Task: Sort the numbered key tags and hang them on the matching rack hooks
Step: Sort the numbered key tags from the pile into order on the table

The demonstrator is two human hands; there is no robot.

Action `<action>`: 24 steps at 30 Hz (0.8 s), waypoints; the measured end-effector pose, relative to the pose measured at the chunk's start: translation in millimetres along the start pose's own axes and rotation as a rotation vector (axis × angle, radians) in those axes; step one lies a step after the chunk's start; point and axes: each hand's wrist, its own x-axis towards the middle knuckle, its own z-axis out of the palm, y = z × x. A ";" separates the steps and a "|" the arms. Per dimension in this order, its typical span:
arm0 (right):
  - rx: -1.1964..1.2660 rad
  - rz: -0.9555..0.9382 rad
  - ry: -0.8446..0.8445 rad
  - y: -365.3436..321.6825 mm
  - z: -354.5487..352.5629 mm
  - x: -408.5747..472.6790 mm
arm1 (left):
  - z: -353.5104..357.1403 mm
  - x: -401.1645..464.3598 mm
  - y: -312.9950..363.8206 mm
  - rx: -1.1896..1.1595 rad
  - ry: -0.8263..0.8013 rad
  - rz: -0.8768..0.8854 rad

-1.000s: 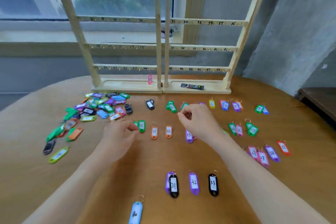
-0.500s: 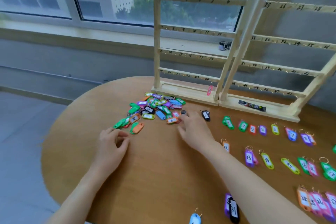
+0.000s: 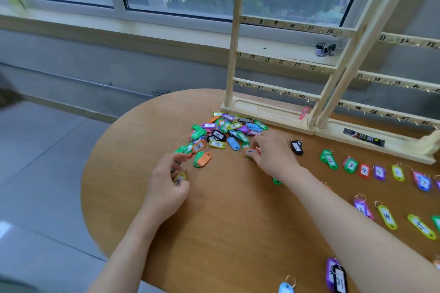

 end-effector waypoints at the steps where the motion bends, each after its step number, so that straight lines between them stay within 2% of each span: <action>1: 0.010 -0.006 0.002 -2.4 -1.4 -1.9 | -1.5 -0.2 0.3 -0.041 0.014 -0.023; 5: 0.273 0.013 0.001 -12.7 -5.6 -13.6 | -5.5 -1.9 -3.8 -0.079 0.032 -0.068; 9: 0.713 0.098 -0.070 -25.7 -19.3 -34.3 | -0.6 0.7 -5.2 0.275 -0.018 -0.011; 11: 0.823 0.113 -0.113 -29.6 -25.9 -45.3 | 1.9 1.3 -3.8 0.319 -0.009 -0.033; 18: 0.919 0.162 -0.149 -27.5 -37.2 -73.8 | 9.8 -8.1 1.2 0.539 0.142 -0.122; 24: 0.912 0.202 -0.114 -18.0 -45.1 -97.8 | 5.6 -8.1 3.8 0.568 0.104 -0.173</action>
